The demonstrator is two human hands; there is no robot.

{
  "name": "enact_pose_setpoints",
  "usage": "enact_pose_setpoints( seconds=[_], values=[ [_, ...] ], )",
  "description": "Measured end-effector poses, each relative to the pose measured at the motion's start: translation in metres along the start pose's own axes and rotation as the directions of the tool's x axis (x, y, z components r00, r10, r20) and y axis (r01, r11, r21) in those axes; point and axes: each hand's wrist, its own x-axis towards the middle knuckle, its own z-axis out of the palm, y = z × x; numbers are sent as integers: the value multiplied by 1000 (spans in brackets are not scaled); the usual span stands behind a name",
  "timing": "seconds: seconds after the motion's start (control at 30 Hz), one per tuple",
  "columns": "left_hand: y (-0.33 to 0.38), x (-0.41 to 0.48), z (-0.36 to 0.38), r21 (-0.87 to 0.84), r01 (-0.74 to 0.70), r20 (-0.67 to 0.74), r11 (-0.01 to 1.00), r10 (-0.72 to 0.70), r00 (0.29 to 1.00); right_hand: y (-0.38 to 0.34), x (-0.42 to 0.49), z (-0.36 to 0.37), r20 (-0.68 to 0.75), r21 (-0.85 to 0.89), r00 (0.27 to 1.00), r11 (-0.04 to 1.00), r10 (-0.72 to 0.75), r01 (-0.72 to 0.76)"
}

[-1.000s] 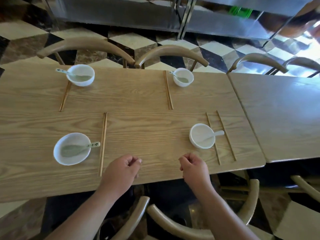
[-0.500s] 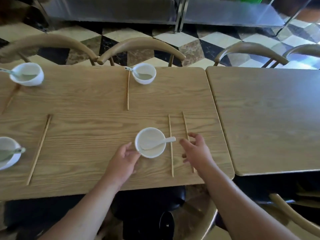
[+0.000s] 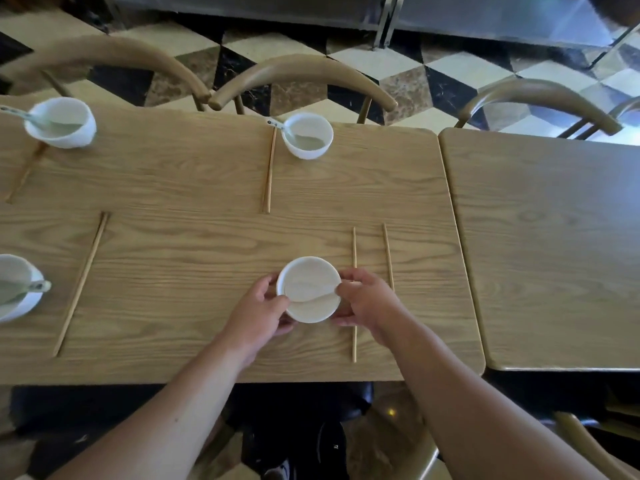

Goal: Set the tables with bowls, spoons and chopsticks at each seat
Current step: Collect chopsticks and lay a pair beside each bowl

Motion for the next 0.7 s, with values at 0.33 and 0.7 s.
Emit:
enact_pose_setpoints(
  seconds=[0.33,0.7],
  values=[
    [-24,-29,-5,289,-63,-146,955,109,983,11,-22,-50,-421,-203,887,973,-188,109],
    [-54,-48,115,571,-146,-83,808,234,969,53,-6,-96,-331,-450,923,892,-197,29]
  ],
)
